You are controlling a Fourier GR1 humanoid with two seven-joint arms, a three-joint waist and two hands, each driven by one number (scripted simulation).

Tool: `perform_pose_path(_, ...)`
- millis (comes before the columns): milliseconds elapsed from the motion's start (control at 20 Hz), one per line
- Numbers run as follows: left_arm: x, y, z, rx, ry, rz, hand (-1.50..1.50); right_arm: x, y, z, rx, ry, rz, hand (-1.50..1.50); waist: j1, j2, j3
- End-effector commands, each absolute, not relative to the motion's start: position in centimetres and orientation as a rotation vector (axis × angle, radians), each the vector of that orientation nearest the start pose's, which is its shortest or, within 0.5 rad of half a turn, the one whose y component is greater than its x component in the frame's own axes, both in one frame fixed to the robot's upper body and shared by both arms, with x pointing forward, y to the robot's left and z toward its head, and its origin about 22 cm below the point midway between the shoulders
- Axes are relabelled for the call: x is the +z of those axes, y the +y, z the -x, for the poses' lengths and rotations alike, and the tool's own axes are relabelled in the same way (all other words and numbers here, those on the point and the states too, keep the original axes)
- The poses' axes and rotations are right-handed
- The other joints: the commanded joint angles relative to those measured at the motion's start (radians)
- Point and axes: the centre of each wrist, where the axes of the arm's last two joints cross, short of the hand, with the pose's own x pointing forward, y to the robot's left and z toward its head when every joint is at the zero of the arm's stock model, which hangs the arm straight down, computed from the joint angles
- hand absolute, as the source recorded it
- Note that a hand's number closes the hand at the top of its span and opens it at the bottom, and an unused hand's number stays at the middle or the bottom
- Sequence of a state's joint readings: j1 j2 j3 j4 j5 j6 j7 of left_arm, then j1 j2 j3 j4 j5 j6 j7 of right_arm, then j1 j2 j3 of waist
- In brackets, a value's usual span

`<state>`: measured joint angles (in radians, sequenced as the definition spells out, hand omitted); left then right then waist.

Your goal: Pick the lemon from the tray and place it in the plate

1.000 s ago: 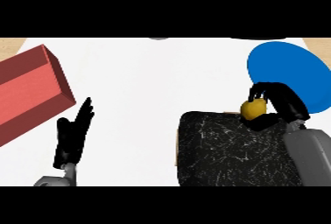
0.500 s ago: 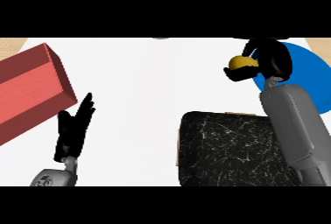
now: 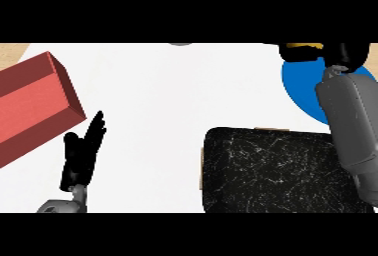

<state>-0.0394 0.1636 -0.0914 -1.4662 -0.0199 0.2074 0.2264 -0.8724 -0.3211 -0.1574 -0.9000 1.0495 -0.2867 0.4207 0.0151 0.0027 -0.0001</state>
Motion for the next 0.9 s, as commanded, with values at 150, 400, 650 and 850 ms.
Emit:
perform_pose_path(150,-1.2,25.0,-24.7,-0.058,-1.277,-0.239,0.00,14.0,-31.4,-43.1,0.353,-1.233,1.377,1.50,-0.001,0.001,0.000)
perform_pose_path(400,-1.0,25.3,-25.6,-0.044,-1.296,-0.214,0.00,12.1,-34.6,-43.1,0.342,-1.191,1.368,1.50,0.010,0.007,0.001)
perform_pose_path(650,-1.0,23.8,-26.4,-0.063,-1.297,-0.220,0.00,12.8,-37.1,-43.2,0.391,-1.083,1.343,1.50,0.017,0.012,0.001)
perform_pose_path(850,-0.5,22.9,-26.5,-0.045,-1.308,-0.226,0.00,9.8,-38.6,-41.9,0.422,-1.018,1.210,1.50,0.023,0.016,0.002)
